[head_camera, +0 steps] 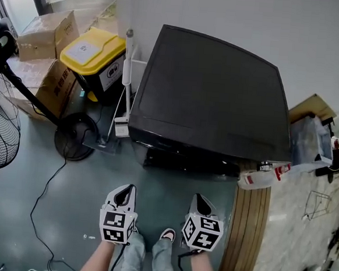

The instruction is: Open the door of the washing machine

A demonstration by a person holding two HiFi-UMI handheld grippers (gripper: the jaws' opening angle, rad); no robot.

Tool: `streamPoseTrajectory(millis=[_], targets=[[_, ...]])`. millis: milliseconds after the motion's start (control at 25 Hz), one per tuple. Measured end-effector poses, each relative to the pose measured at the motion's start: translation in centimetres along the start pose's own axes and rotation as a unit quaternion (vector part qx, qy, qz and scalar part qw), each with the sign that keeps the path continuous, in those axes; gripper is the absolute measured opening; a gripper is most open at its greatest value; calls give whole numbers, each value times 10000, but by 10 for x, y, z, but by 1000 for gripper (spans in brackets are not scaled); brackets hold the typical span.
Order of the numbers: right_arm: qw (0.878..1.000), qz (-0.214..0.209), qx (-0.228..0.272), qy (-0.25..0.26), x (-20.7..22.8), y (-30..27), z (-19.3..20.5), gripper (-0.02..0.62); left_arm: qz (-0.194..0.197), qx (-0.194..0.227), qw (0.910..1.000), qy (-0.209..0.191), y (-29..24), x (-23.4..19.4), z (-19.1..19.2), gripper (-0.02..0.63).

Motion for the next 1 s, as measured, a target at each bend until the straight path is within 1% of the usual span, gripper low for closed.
streamPoseTrajectory(millis=[200,480,760,880,920,960,1000], targets=[[9998,103,-108,-158,3,-13,13,5,119,-159,9998,1,-16,-6,15,5],[9992,260,-211,-224,8,-19,21,5,303,-213,9991,-202,-30,-11,17,5],[9985,406,-234,-296,12,-18,26,5,834,-259,9956,-328,-44,-7,15,6],[9980,450,-243,-368,12,-16,30,5,940,-256,9949,-265,-49,-10,14,8],[9978,467,-247,-400,12,-15,32,5,969,-272,9946,-237,-51,-11,13,14],[9976,484,-247,-434,13,-14,33,5,1012,-294,9942,-228,-52,-13,13,68],[9973,503,-243,-467,14,-14,34,5,1061,-314,9936,-248,-54,-14,13,100]])
Point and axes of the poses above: the fingertips, and each gripper's own axes: y backward along the fingers, x to its right, z out of its underside, the point moved 10 cm from there along y, backward along the fingers, and after that the axes turned 2 degrees about z, right-handed, at the moved point
